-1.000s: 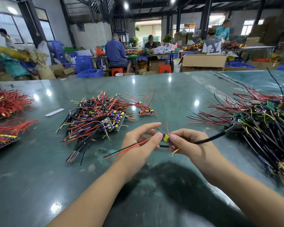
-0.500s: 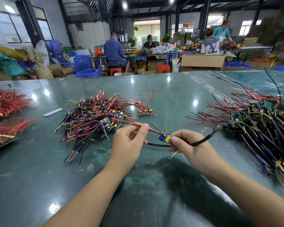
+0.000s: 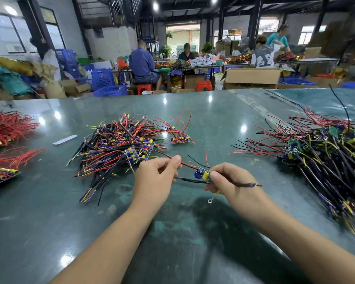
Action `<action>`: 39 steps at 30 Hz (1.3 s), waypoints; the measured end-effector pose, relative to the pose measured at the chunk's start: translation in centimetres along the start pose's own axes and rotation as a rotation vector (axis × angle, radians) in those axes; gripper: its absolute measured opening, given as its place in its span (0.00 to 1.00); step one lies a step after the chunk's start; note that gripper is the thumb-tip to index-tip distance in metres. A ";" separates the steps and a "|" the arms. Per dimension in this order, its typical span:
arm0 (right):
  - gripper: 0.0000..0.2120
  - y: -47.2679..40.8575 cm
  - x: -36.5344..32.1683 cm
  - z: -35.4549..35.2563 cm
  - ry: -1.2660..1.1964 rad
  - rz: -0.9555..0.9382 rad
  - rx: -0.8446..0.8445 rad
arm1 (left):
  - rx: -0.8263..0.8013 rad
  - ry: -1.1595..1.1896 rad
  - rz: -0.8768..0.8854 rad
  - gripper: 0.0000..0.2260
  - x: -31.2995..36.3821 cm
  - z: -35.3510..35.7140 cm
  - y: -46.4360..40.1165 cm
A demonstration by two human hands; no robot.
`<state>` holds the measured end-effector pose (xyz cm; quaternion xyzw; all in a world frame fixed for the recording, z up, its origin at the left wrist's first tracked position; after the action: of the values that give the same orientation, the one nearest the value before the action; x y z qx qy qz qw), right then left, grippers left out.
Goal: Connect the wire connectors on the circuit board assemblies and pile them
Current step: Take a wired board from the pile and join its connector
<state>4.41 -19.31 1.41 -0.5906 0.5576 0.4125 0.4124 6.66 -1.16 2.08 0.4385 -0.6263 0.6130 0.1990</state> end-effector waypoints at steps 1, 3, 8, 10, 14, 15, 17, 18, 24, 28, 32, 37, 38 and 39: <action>0.08 0.0 0.3 0.2 -0.138 0.065 -0.028 | -0.010 0.029 -0.008 0.14 0.0 0.2 0.0; 0.09 0.1 0.5 0.5 -0.388 0.161 -0.078 | -0.023 0.083 -0.014 0.14 0.2 0.6 0.2; 0.08 0.2 0.3 0.2 -0.485 0.183 -0.078 | -0.026 0.124 0.004 0.13 0.8 0.8 0.6; 0.05 0.3 0.0 0.3 -0.473 0.159 -0.120 | -0.023 0.120 -0.003 0.13 0.8 0.8 0.5; 0.05 0.6 -0.8 0.8 -0.371 0.081 -0.172 | 0.034 0.164 -0.113 0.14 0.2 0.6 0.4; 0.05 0.8 -1.1 0.9 -0.318 0.058 -0.180 | 0.041 0.164 -0.126 0.14 0.1 0.5 0.4; 0.05 0.9 -1.4 1.2 -0.228 0.026 -0.190 | 0.038 0.124 -0.120 0.14 0.1 0.5 0.5; 0.05 0.9 -1.3 1.3 -0.213 0.023 -0.195 | 0.035 0.105 -0.116 0.14 0.2 0.6 0.5; 0.04 1.1 -1.4 1.4 -0.246 0.033 -0.252 | 0.148 0.482 -0.407 0.13 -0.3 0.9 0.9; 0.10 1.0 -1.3 1.3 -0.419 0.092 -0.263 | 0.162 0.792 -0.467 0.13 0.0 1.1 0.9; 0.11 0.9 -1.0 0.8 -0.569 0.130 -0.246 | 0.060 0.848 -0.437 0.11 0.6 1.4 0.8; 0.11 0.8 -0.8 0.6 -0.590 0.137 -0.228 | -0.078 0.787 -0.405 0.01 1.1 2.1 1.3; 0.11 0.8 -0.7 0.7 -0.577 0.139 -0.230 | -0.103 0.766 -0.396 0.01 1.1 2.2 1.4; 0.11 0.8 -0.7 0.8 -0.552 0.137 -0.231 | -0.127 0.748 -0.390 0.02 1.2 2.3 1.5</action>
<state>3.53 -18.38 1.81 -0.4602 0.4125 0.6451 0.4494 5.51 -3.93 1.72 0.2831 -0.4527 0.6410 0.5513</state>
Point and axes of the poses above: each hand's wrist, its own y-axis away from the middle knuckle, its own z-axis out of the palm, x = y × z, the point moved 5 cm from there along -y, towards the middle knuckle, and after that the axes turned 13 degrees about z, right-handed, at the moved point
